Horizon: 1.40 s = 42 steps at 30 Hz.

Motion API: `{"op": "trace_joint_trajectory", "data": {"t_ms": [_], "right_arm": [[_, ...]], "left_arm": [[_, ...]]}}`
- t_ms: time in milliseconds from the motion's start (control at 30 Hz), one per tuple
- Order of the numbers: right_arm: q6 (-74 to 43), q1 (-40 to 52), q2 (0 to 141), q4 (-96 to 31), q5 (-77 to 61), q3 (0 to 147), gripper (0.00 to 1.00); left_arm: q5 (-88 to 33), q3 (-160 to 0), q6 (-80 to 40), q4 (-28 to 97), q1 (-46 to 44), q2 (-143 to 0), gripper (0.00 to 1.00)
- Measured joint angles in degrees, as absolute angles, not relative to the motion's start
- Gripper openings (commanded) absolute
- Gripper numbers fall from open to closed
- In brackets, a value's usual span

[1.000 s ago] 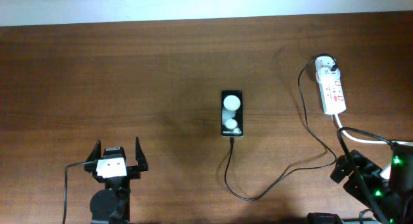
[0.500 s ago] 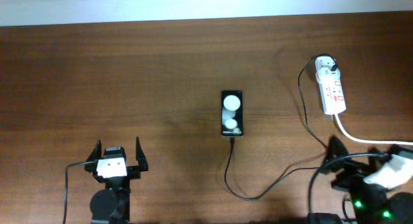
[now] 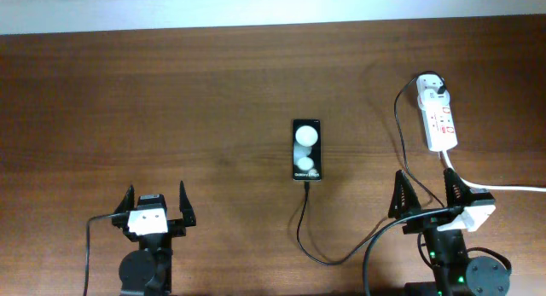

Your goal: Plug charger to phone and switch on socket

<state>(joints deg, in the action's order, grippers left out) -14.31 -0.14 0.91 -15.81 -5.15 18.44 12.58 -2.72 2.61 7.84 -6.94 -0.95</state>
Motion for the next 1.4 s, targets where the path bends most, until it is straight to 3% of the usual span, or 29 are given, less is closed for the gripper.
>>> {"op": "trace_joint_trajectory", "data": {"t_ms": [867, 1200, 1400], "right_arm": [[-14.3, -0.1, 0.9, 4.7, -1.3, 2.9, 0.99], [-14.3, -0.1, 0.9, 4.3, -1.3, 0.6, 0.99], [-12.3, -0.1, 0.8, -4.1, -1.3, 0.6, 0.99]], "left_arm": [[12.6, -2.7, 2.6, 7.8, -6.9, -1.0, 0.99], [12.6, -2.7, 2.6, 7.8, -6.9, -1.0, 0.99], [12.6, -2.7, 2.6, 7.8, -6.9, -1.0, 0.99]]}}
